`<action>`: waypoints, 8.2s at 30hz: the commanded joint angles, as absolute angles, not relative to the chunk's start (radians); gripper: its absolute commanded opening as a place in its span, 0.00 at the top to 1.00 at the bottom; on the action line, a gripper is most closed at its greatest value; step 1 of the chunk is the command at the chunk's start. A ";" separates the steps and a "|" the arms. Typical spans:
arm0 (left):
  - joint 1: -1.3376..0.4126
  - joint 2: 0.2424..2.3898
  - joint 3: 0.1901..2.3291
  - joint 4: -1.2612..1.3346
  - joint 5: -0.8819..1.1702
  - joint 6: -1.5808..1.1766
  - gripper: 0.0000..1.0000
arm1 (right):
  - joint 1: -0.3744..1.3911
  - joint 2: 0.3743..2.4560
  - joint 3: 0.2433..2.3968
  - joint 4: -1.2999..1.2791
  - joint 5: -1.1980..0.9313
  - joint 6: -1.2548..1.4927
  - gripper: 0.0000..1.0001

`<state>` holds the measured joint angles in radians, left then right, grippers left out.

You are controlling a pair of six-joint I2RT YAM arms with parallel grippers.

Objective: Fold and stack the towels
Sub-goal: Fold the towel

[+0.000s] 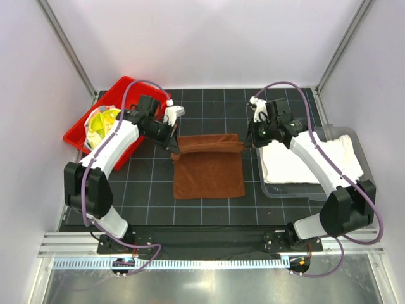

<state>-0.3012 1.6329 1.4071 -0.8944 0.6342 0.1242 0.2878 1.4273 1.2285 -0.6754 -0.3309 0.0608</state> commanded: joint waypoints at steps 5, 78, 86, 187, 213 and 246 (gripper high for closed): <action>-0.328 1.592 1.319 -0.888 0.534 0.074 0.97 | 0.347 1.348 1.128 -0.707 -0.212 0.090 0.99; -0.575 1.313 0.598 -0.219 0.288 -0.594 0.55 | 0.541 1.269 0.775 -0.591 -0.097 0.368 0.98; -0.581 1.232 0.588 -0.293 0.204 -0.601 0.54 | 0.541 1.273 0.773 -0.589 -0.091 0.367 0.98; -0.741 1.215 0.621 -0.523 -0.055 -0.839 1.00 | 0.586 1.226 0.781 -0.686 -0.123 0.459 0.91; -0.741 1.241 0.580 -0.495 -0.034 -0.833 1.00 | 0.647 1.264 0.750 -0.657 -0.075 0.511 0.71; -0.514 1.509 1.129 -0.420 0.176 -0.444 0.58 | 0.735 1.416 1.170 -0.726 0.063 0.289 0.66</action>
